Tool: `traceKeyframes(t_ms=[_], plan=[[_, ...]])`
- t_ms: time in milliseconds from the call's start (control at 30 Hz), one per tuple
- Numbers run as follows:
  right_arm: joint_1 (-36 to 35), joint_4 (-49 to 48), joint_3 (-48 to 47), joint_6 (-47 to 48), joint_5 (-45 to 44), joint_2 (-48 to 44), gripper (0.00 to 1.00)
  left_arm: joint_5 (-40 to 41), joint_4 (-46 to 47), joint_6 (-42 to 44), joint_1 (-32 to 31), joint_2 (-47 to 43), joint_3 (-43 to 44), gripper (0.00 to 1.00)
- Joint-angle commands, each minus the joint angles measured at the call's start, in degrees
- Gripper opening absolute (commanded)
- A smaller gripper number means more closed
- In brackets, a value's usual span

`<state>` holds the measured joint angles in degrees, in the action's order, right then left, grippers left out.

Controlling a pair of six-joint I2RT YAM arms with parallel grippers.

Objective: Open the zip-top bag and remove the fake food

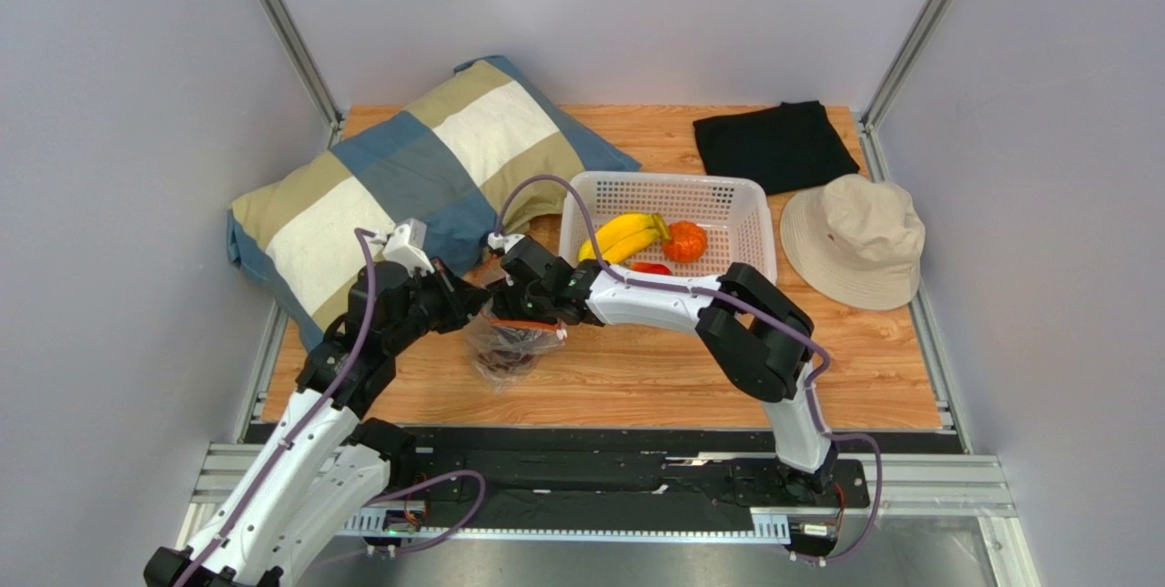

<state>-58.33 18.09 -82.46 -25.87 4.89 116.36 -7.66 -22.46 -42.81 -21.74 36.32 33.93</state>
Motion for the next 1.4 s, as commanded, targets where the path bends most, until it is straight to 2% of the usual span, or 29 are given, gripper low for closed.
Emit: traceKeyframes(t_ms=[0, 33, 67, 167, 300, 633, 867, 933, 1033, 1167, 1267, 1300, 1367], plan=[[-0.3, -2.4, -1.4, -0.6, -2.3, 0.8, 0.56, 0.8, 1.1, -0.4, -0.1, -1.1, -0.5, 0.0], [-0.4, -2.6, -0.6, -0.8, -2.5, 0.3, 0.49, 1.1, 1.1, -0.3, -0.1, -1.1, -0.4, 0.0], [-0.5, -3.1, -0.1, -0.8, -2.7, -1.7, 0.35, 1.2, 1.1, -0.3, -0.1, -1.2, -0.4, 0.0], [-0.9, -2.1, -0.2, -0.4, -3.7, -4.7, 0.21, 1.2, 1.8, 0.3, -0.1, -1.0, 0.2, 0.0], [-2.2, 4.0, -3.3, 0.9, -7.4, -9.6, 0.16, 0.6, 2.5, 1.0, -0.1, 0.0, 1.4, 0.0], [-4.9, 6.1, -3.4, 0.7, -6.9, -18.5, 0.12, 1.2, -0.1, 5.0, -0.1, 1.1, 8.1, 0.0], [-5.2, 4.1, -2.3, 7.0, -9.5, -22.5, 0.12, 0.2, -1.5, 8.7, -0.1, 1.0, 9.7, 0.0], [-5.2, 0.2, 0.8, 9.8, -11.3, -25.6, 0.13, 2.4, -3.9, 9.9, -0.1, 0.6, 10.1, 0.0], [-3.8, -2.6, 6.0, 7.9, -14.4, -28.1, 0.13, 3.3, -4.2, 11.9, -0.1, -1.6, 10.0, 0.0], [-2.3, -0.8, 5.5, 3.6, -14.4, -27.9, 0.13, -2.6, 0.3, 12.7, -0.1, -3.1, 8.7, 0.0], [-2.3, 0.5, 1.3, 0.1, -10.2, -24.9, 0.12, -11.1, 4.5, 11.3, -0.1, -0.4, 8.1, 0.0], [-2.5, 2.7, -2.6, -0.8, -8.9, -23.6, 0.12, -14.3, 5.4, 10.2, -0.1, 0.3, 8.1, 0.0], [-2.5, 6.6, -6.3, -4.0, -9.6, -20.3, 0.12, -16.3, 7.4, 9.3, -0.1, 1.9, 7.6, 0.0]])
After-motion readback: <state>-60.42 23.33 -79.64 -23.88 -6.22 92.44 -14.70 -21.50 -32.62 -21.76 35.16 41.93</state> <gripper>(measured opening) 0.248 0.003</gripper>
